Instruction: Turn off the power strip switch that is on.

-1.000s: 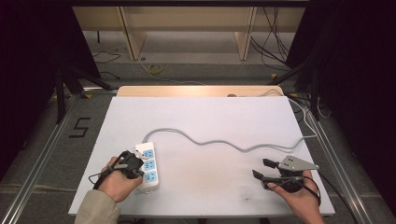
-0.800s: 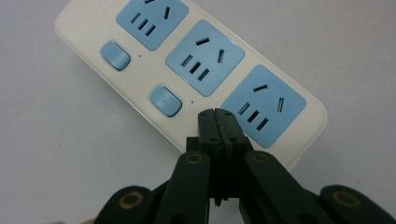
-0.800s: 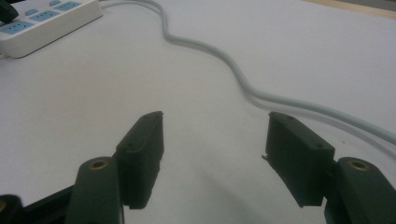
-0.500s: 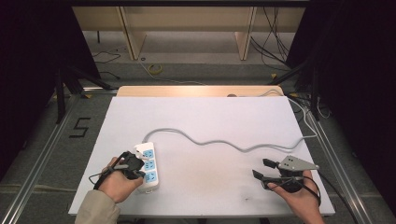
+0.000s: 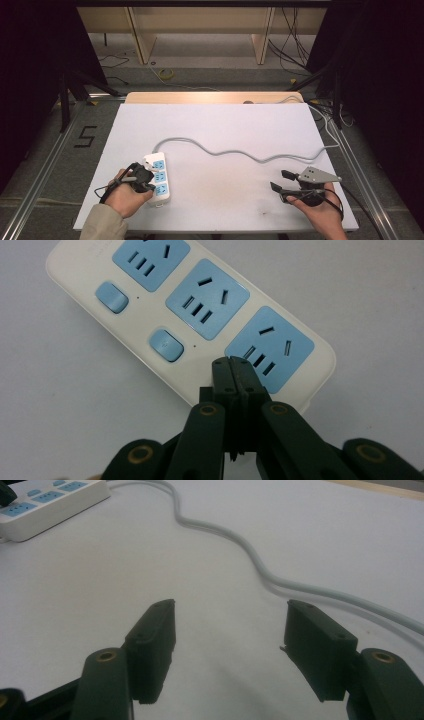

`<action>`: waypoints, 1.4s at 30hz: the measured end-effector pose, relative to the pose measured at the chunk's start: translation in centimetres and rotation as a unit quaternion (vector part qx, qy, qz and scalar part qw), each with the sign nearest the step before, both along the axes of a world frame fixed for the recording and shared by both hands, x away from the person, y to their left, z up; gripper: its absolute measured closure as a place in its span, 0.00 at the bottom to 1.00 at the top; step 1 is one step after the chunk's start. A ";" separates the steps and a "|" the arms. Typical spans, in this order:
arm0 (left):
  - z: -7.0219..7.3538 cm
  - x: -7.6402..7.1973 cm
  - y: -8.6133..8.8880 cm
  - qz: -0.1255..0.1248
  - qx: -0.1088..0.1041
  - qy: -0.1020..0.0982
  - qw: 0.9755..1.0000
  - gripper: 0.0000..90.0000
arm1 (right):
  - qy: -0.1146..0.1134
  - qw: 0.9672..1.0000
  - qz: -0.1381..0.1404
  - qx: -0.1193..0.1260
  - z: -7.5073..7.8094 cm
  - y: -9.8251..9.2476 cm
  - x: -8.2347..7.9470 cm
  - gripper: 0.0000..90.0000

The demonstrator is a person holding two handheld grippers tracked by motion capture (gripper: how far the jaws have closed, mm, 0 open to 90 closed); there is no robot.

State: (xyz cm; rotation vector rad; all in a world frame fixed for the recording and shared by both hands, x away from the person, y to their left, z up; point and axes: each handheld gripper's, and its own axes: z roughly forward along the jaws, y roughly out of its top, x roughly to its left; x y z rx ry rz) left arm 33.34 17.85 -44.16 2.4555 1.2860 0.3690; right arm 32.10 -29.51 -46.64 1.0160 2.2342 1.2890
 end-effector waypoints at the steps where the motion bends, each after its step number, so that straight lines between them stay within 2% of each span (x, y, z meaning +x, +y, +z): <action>1: 0.0 0.0 0.0 0.000 0.000 0.000 1.000 1.00 | 0.000 1.000 0.000 0.000 0.0 0.0 0.0 0.43; 15: 0.0 0.0 0.2 -0.003 -0.006 0.001 1.000 1.00 | 0.001 1.000 0.001 0.000 0.0 0.0 0.0 0.43; 17: 0.2 0.0 0.3 -0.003 -0.012 -0.009 1.000 1.00 | 0.000 1.000 0.001 0.000 0.0 0.0 0.0 0.43; 18: 0.3 0.0 0.3 -0.006 -0.009 -0.003 1.000 1.00 | 0.001 1.000 0.000 0.000 0.0 0.0 0.0 0.43; 30: 0.2 0.0 0.2 -0.009 -0.018 -0.014 1.000 1.00 | 0.001 1.000 0.001 0.000 0.0 0.0 0.0 0.43; 34: 0.4 -0.1 0.3 -0.014 -0.026 -0.033 0.999 1.00 | -0.002 1.000 0.000 0.002 0.1 0.0 0.0 0.43; 42: 1.0 -0.1 0.5 -0.011 -0.052 -0.086 0.995 1.00 | -0.002 1.000 0.001 0.002 0.1 0.0 0.0 0.43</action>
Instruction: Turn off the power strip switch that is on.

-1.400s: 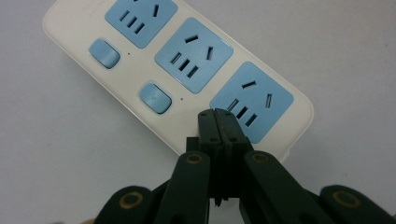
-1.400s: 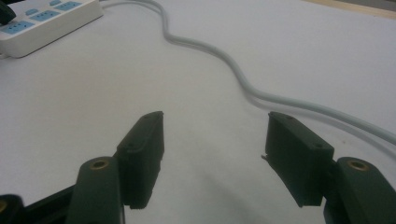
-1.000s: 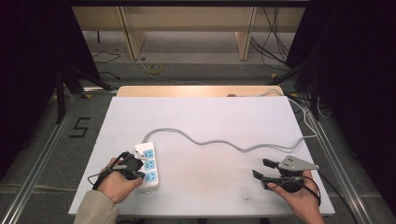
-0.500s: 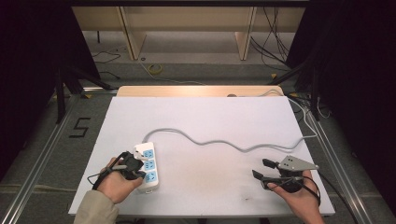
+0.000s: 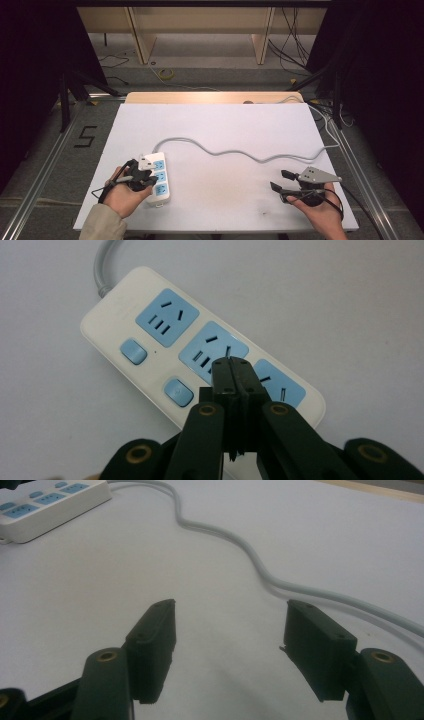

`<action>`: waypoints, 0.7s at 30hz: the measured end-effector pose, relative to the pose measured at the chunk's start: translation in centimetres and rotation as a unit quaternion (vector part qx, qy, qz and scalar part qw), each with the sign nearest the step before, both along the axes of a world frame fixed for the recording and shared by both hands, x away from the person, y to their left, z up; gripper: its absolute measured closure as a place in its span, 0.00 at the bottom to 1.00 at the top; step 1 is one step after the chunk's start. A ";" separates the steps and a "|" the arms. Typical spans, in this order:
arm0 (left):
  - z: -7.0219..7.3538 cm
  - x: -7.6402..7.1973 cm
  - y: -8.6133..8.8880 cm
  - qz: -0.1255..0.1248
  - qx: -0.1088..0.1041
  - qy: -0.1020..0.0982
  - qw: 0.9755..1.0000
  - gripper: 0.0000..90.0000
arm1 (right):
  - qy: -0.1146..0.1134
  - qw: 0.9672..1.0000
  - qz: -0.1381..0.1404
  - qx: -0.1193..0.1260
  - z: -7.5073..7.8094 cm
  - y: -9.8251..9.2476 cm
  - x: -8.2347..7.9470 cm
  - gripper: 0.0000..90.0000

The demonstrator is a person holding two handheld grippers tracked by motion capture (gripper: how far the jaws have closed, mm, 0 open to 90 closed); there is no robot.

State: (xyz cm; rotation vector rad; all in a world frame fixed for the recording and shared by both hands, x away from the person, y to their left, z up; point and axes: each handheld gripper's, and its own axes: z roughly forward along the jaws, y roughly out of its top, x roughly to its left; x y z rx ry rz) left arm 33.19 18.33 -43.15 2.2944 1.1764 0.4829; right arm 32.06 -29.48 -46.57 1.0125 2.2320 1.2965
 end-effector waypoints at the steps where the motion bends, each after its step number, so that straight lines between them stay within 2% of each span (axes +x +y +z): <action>1: 0.0 0.0 0.0 -0.001 -0.002 -0.004 1.000 0.99 | 0.000 1.000 0.000 0.001 0.0 0.0 0.0 0.43; 9: 0.3 -0.1 0.0 -0.009 -0.023 -0.045 0.999 0.95 | 0.001 1.000 0.001 0.000 0.0 0.0 0.0 0.43; 21: 0.6 -0.1 0.4 -0.010 -0.045 -0.078 0.996 0.88 | 0.001 1.000 0.001 -0.001 0.0 0.1 0.0 0.43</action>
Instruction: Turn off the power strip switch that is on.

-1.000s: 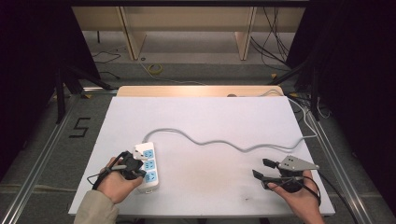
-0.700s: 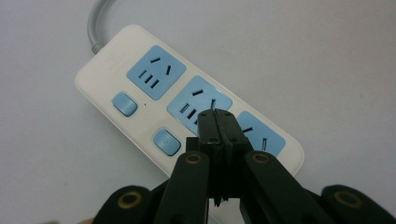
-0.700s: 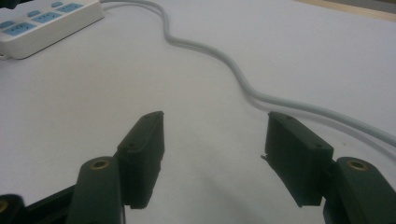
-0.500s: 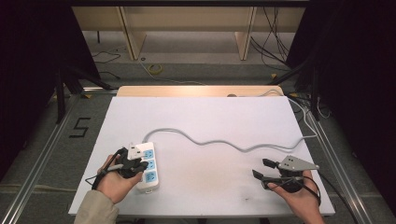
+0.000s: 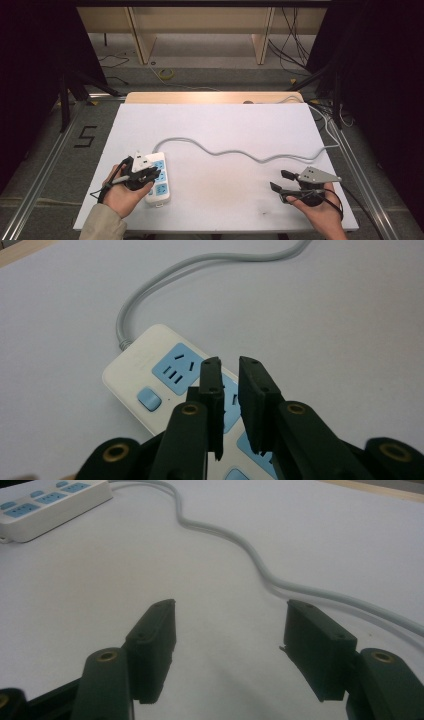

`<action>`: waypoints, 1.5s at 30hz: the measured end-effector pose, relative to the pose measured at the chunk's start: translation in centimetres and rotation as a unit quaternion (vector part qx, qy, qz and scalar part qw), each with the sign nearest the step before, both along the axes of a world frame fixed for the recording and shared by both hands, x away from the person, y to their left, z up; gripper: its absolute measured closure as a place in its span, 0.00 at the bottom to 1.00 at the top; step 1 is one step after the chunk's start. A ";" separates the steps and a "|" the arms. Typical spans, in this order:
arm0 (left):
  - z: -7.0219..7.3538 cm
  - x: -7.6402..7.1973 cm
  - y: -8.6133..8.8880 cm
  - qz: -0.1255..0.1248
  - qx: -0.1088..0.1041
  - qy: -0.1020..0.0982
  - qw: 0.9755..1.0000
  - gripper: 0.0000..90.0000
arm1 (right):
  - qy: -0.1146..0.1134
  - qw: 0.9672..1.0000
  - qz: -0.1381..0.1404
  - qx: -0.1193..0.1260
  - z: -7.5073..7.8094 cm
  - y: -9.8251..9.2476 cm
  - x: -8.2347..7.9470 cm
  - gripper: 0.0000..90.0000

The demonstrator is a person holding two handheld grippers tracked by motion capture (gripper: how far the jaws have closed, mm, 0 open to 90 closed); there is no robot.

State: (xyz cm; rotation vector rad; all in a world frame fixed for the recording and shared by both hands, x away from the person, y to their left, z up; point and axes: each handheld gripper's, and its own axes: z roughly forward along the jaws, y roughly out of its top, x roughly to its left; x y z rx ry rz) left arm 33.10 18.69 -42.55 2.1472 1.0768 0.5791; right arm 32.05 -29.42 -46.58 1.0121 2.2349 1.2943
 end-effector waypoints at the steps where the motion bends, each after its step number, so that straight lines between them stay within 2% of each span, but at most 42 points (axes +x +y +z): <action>1: 0.0 0.0 0.0 -0.002 -0.004 -0.005 1.000 0.87 | 0.000 1.000 0.000 0.000 0.0 0.0 0.0 0.43; 7: 0.1 -0.1 0.1 -0.008 -0.016 -0.016 1.000 0.83 | 0.000 1.000 0.001 0.001 0.0 0.0 0.0 0.43; 14: -0.1 0.0 0.6 0.003 -0.032 -0.033 0.999 0.75 | -0.001 1.000 0.002 0.002 0.0 0.0 0.0 0.43; 21: -0.5 0.2 1.0 0.015 -0.034 -0.037 0.999 0.67 | -0.002 1.000 0.002 0.002 0.0 0.1 0.0 0.43; 34: -0.7 0.4 2.2 0.039 -0.045 -0.060 0.996 0.55 | -0.001 1.000 0.003 0.000 0.1 0.1 0.0 0.43; 39: -0.9 0.4 2.5 0.036 -0.050 -0.058 0.996 0.51 | -0.002 1.000 0.007 -0.001 0.0 0.1 0.0 0.43; 45: -1.6 0.5 3.0 0.027 -0.048 -0.059 0.997 0.40 | -0.001 1.000 0.005 0.002 0.0 0.1 -0.1 0.42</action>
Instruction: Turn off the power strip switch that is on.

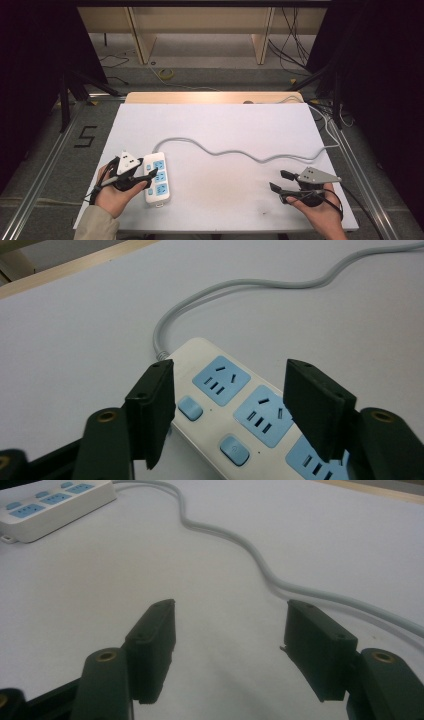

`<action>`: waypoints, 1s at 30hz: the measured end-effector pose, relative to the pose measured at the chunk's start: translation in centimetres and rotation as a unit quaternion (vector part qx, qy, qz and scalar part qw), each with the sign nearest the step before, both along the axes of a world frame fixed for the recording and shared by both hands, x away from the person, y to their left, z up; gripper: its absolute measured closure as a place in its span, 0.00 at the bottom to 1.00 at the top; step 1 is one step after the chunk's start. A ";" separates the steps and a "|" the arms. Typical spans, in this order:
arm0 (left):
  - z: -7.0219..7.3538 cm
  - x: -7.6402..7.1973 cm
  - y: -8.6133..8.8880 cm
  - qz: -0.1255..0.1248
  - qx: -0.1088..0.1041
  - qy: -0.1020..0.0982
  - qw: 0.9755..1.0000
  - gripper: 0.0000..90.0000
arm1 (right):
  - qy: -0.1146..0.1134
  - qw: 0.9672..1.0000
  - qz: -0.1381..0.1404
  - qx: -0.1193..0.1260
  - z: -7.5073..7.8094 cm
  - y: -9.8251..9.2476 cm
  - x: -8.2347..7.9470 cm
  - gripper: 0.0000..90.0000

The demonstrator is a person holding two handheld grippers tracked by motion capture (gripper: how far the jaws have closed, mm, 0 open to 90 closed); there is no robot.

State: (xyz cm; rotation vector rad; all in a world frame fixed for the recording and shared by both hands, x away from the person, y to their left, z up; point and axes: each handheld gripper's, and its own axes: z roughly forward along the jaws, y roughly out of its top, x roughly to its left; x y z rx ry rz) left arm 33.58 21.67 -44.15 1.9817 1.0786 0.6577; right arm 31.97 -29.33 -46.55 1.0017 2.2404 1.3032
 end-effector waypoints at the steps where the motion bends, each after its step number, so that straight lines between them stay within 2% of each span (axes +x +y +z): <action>1: -0.1 0.0 0.1 0.002 -0.001 0.001 1.000 0.39 | 0.000 1.000 0.001 0.000 0.0 0.0 0.0 0.43; 4: -0.4 0.0 0.5 0.003 -0.002 0.003 1.000 0.33 | -0.001 1.000 0.002 0.000 0.0 0.0 0.0 0.42; 7: -0.6 0.0 0.8 -0.001 -0.014 0.004 1.000 0.28 | -0.001 1.000 0.003 0.000 0.0 0.0 0.0 0.42; 13: -1.1 0.0 1.3 -0.007 -0.016 0.009 1.000 0.22 | -0.001 1.000 0.003 0.000 0.0 0.0 0.0 0.42; 16: -1.3 0.0 1.5 -0.003 -0.021 0.010 1.000 0.20 | -0.001 1.000 0.003 0.000 0.0 0.0 0.0 0.42; 30: -1.8 -0.2 1.8 0.006 -0.017 0.014 1.000 0.19 | 0.000 1.000 0.001 0.001 0.0 0.0 0.0 0.42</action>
